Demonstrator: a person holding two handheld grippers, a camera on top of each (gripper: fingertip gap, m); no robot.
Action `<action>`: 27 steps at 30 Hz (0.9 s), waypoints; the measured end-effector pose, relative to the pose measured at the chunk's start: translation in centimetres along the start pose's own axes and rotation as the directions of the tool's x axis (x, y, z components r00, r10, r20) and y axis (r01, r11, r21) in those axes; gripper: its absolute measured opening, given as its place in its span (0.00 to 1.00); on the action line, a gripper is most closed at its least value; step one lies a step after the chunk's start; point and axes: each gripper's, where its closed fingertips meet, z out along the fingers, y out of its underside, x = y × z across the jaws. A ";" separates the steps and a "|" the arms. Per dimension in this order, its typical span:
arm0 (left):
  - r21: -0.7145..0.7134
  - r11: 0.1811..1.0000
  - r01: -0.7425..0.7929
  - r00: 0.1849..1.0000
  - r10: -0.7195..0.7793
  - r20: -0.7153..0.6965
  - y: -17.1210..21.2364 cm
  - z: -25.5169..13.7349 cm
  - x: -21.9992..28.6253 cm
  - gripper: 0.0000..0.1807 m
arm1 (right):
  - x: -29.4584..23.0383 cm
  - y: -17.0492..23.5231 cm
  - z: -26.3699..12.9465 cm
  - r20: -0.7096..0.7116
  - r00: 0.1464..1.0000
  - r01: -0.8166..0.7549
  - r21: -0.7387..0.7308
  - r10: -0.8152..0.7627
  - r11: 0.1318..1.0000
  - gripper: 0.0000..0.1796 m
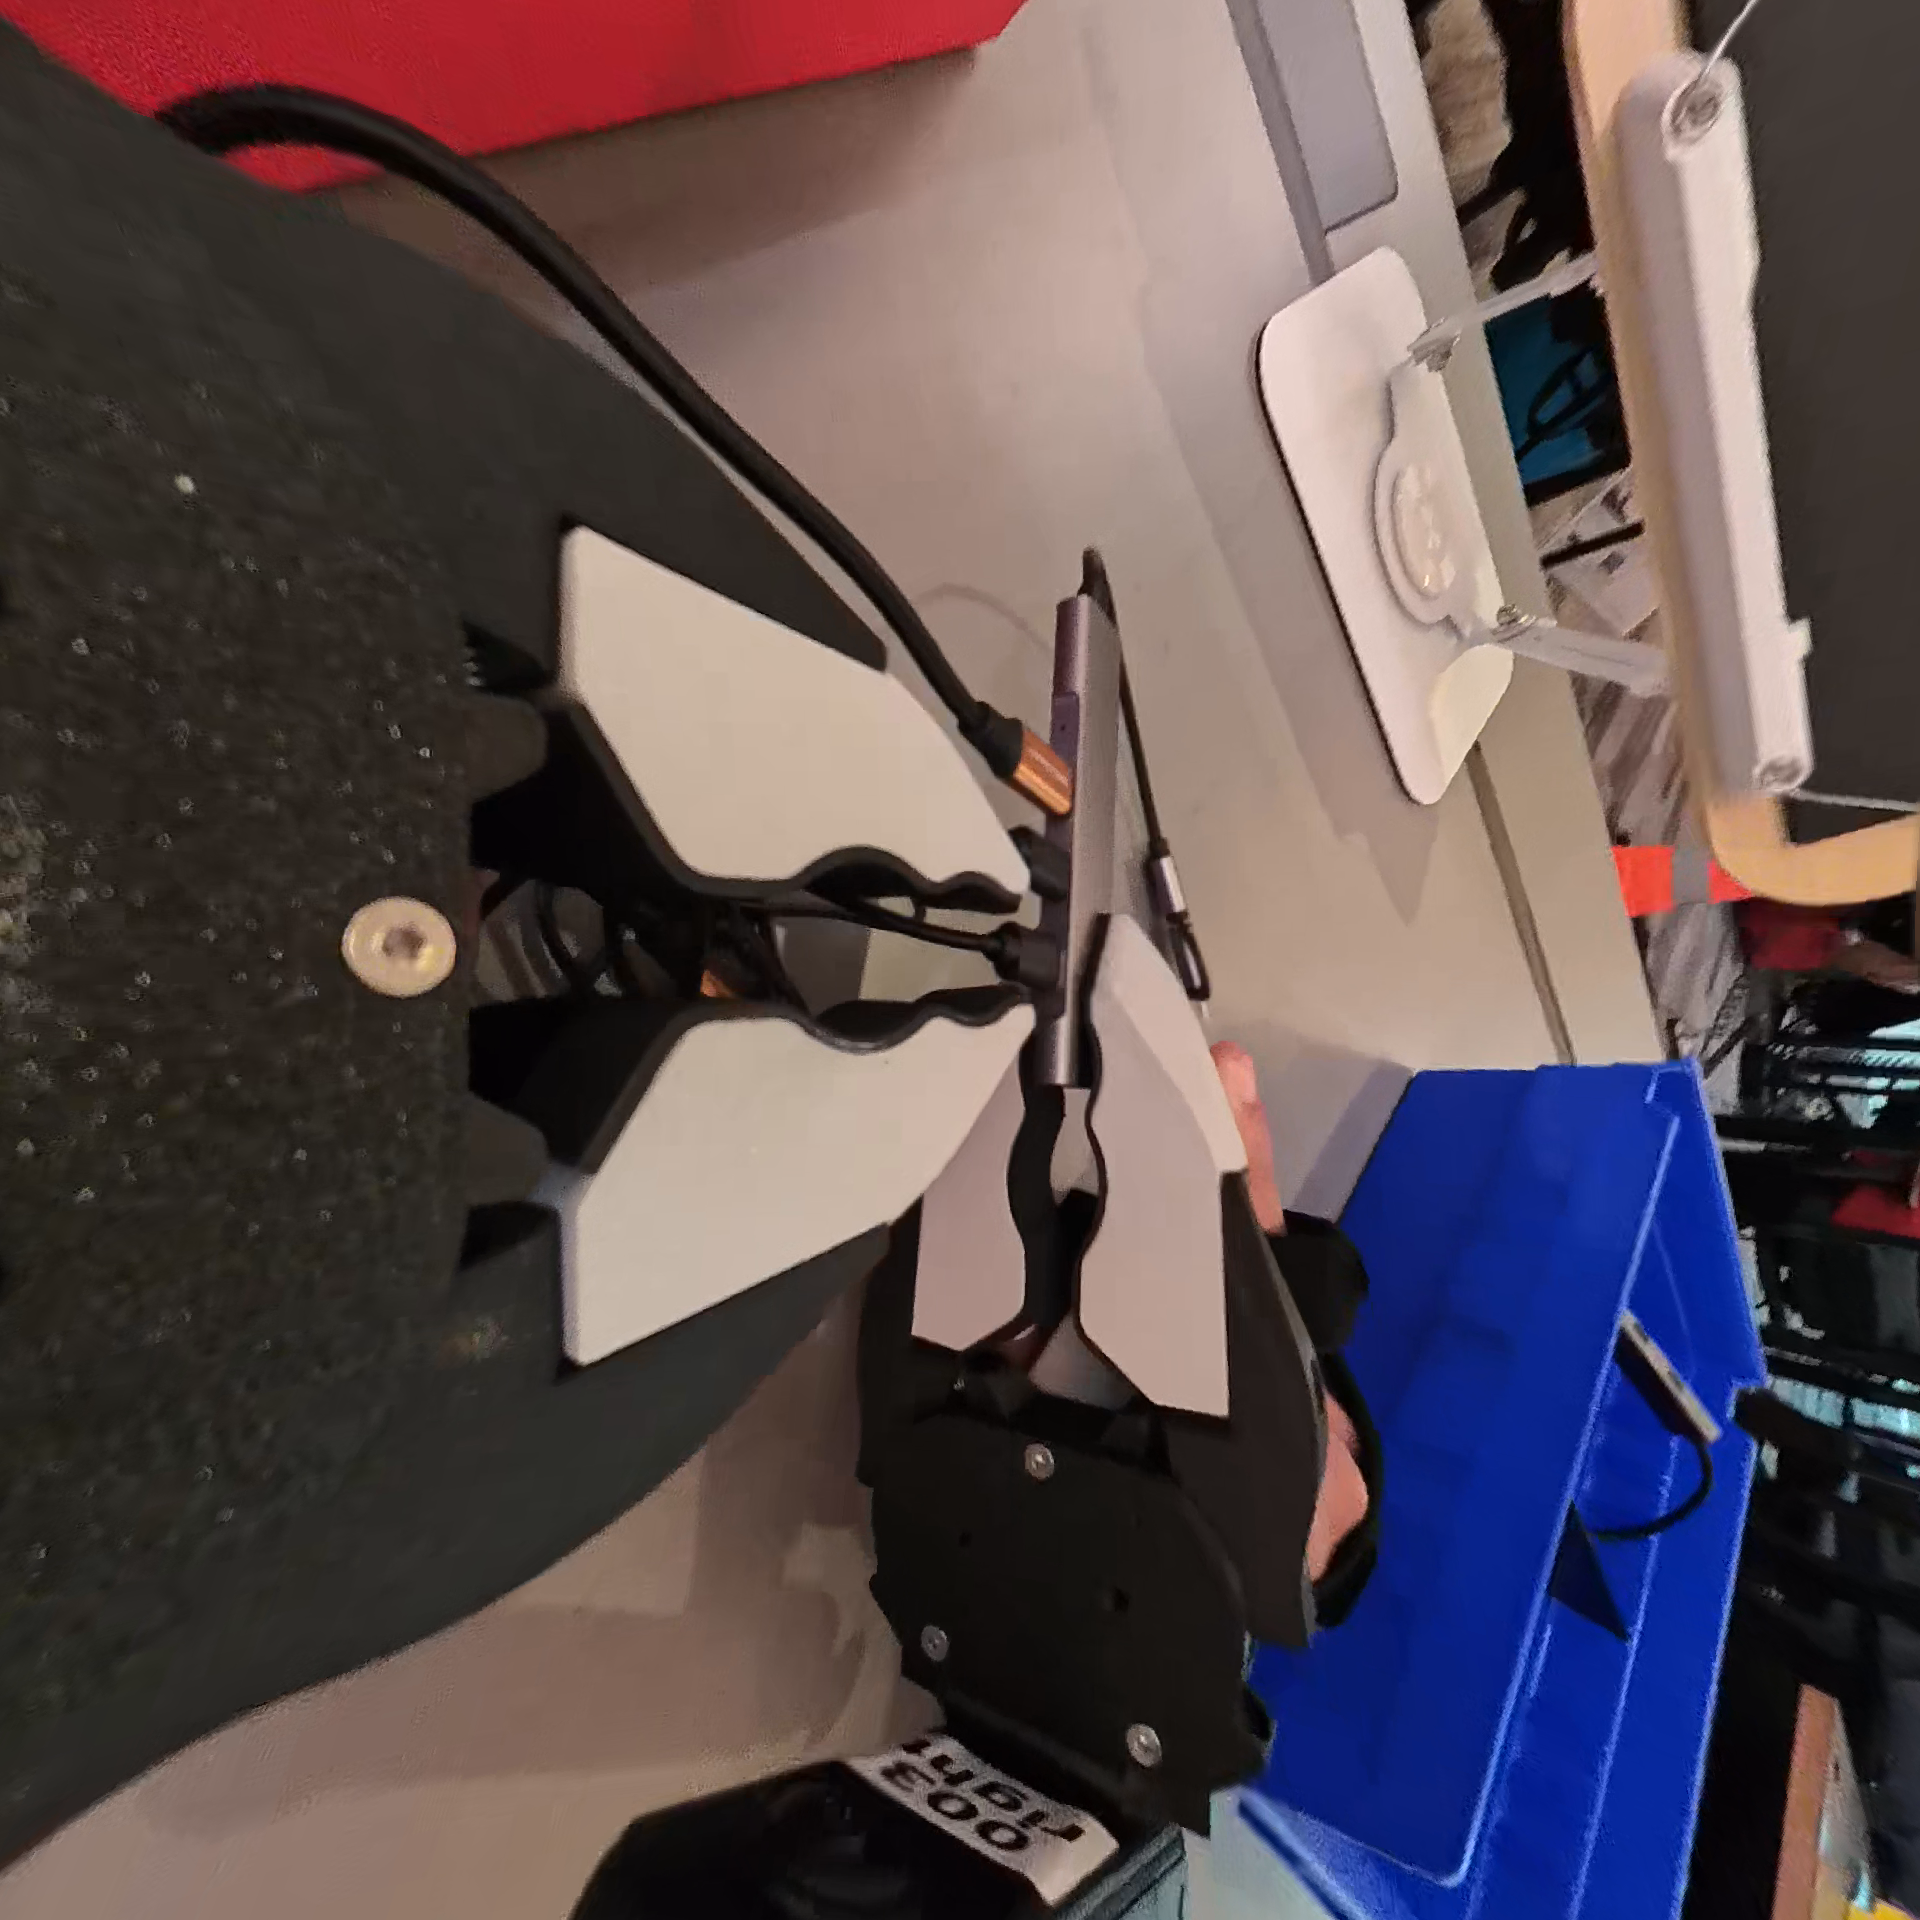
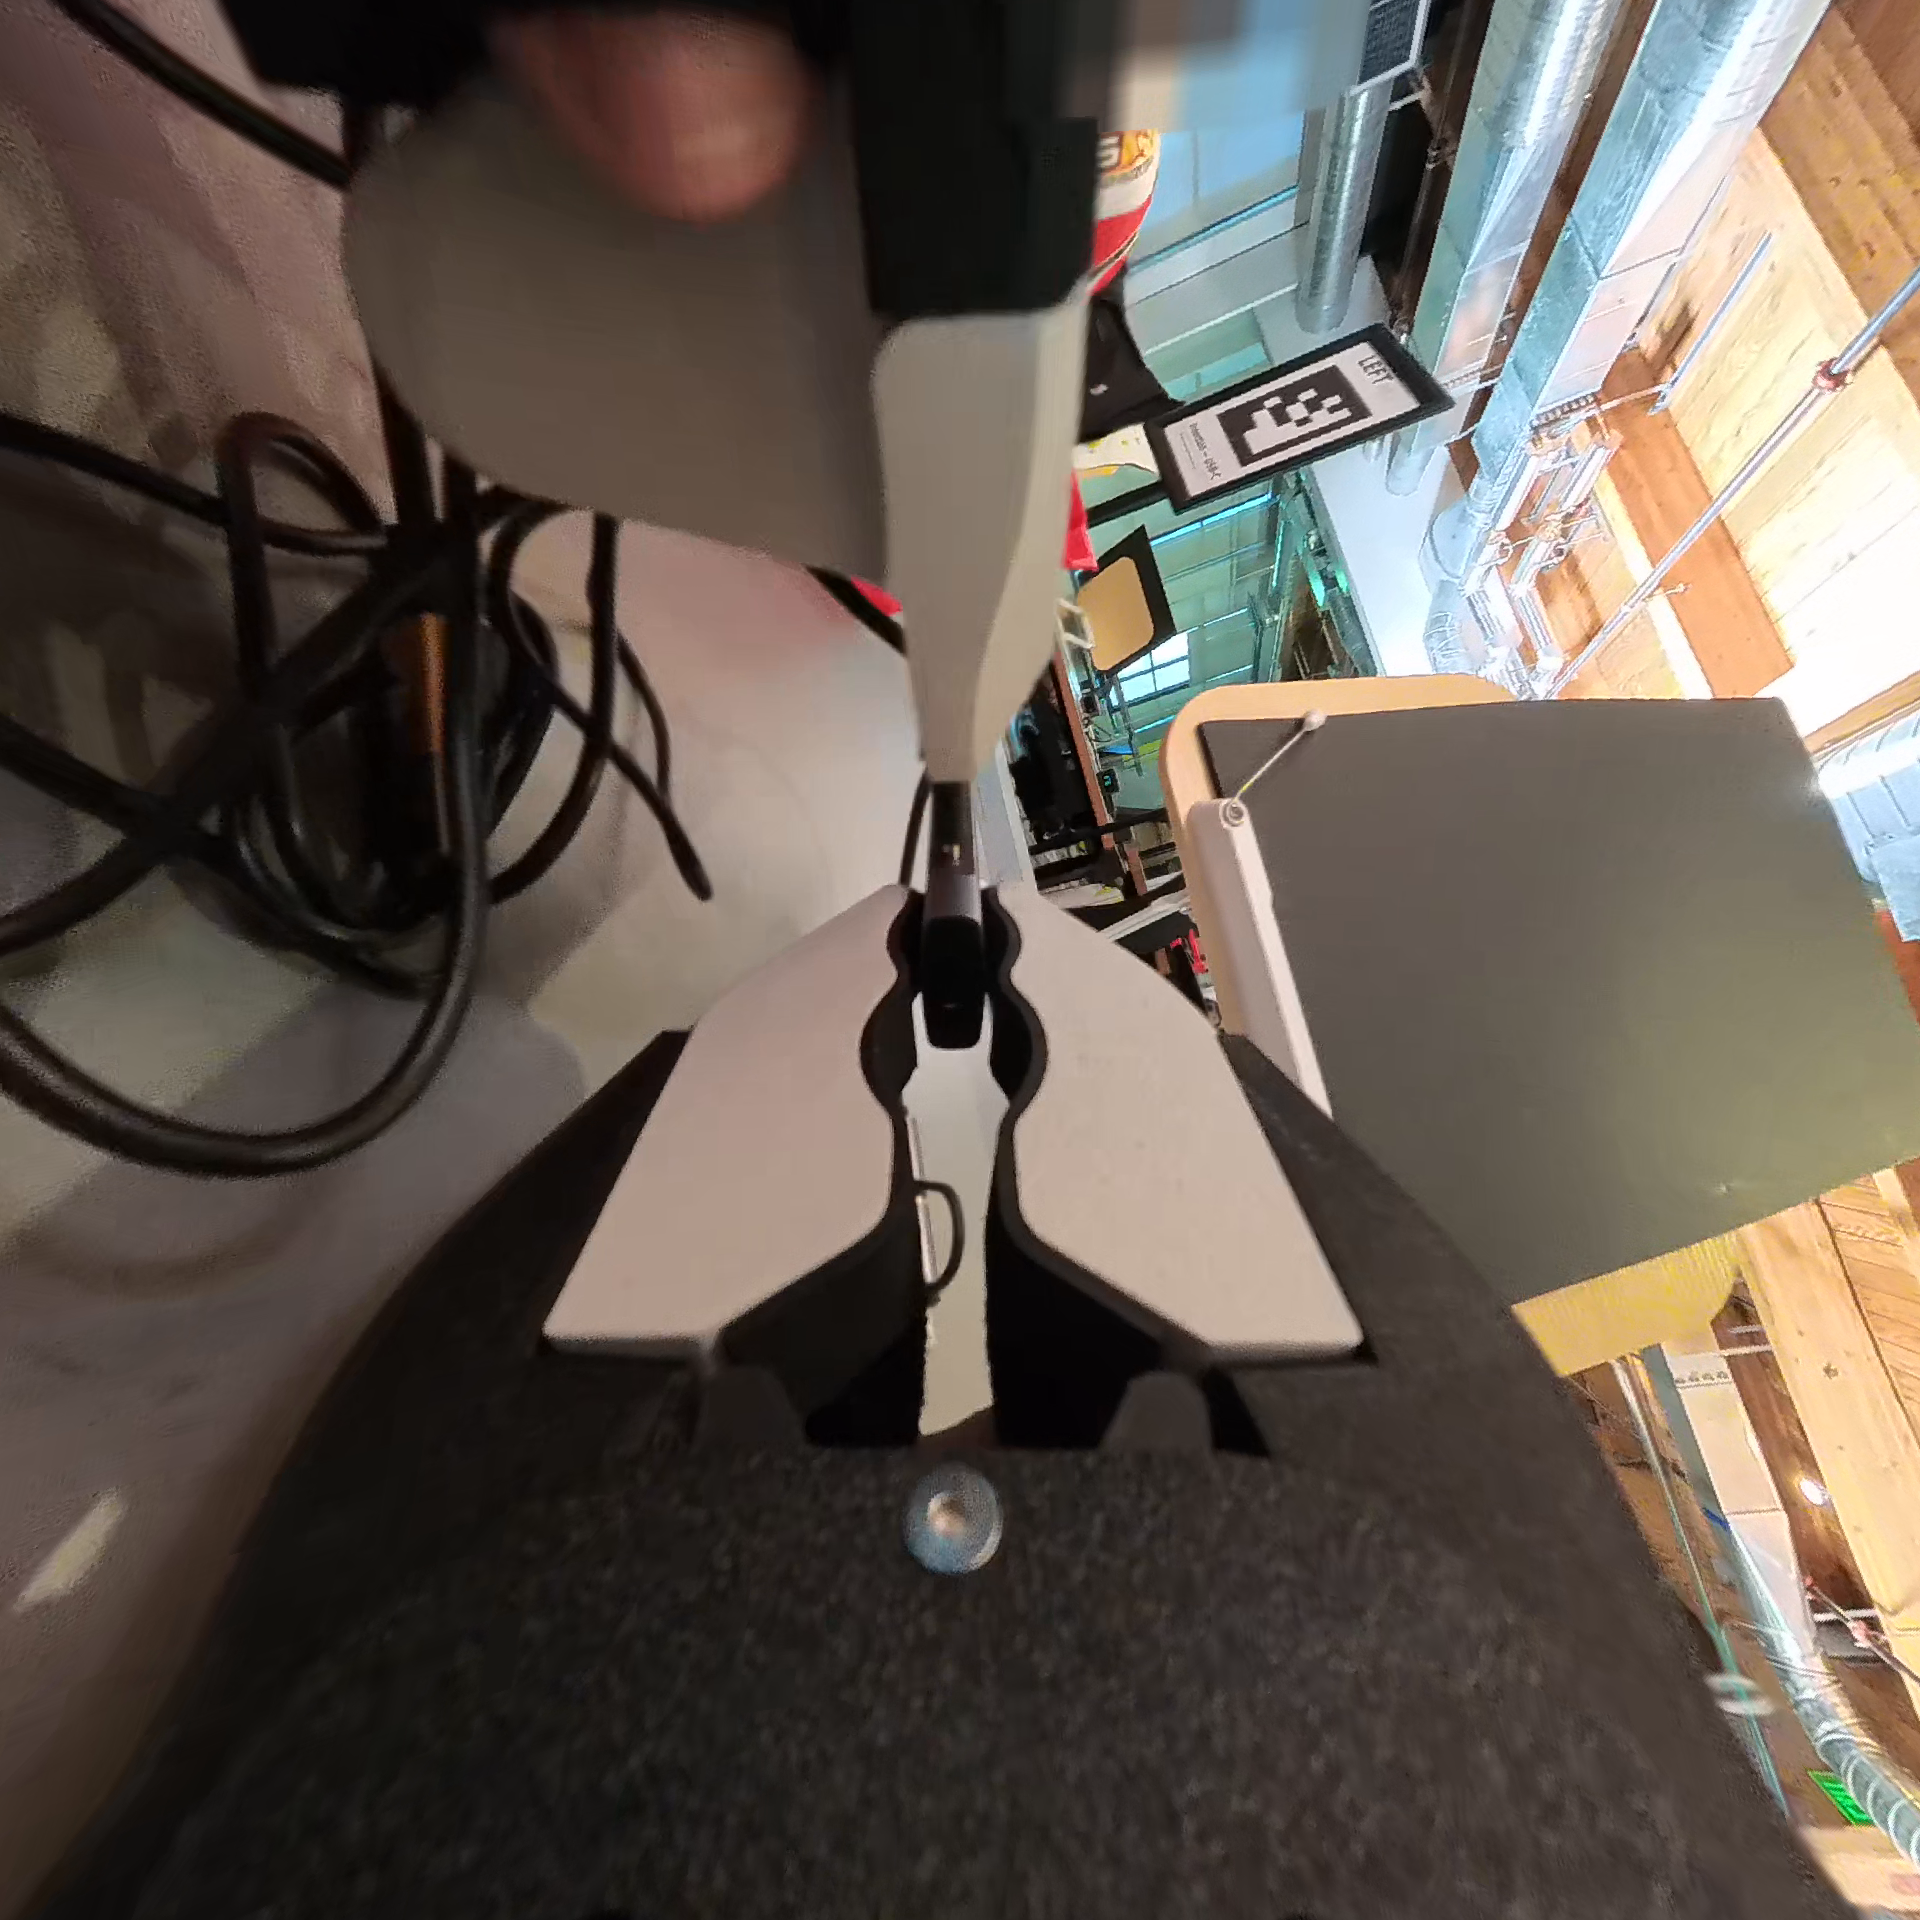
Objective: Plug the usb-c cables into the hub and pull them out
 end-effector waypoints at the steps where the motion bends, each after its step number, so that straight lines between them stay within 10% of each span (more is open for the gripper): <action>1: 0.010 1.000 -0.010 1.000 0.010 0.020 -0.1 -0.1 0.0 0.07 | -0.1 -0.1 0.0 0.004 1.000 -0.002 0.004 0.002 1.000 0.05; 27: -0.067 0.983 -0.172 0.984 0.175 0.040 -0.1 0.1 0.4 0.06 | 0.2 -0.9 -0.4 -0.005 1.000 -0.007 0.032 0.007 0.999 0.05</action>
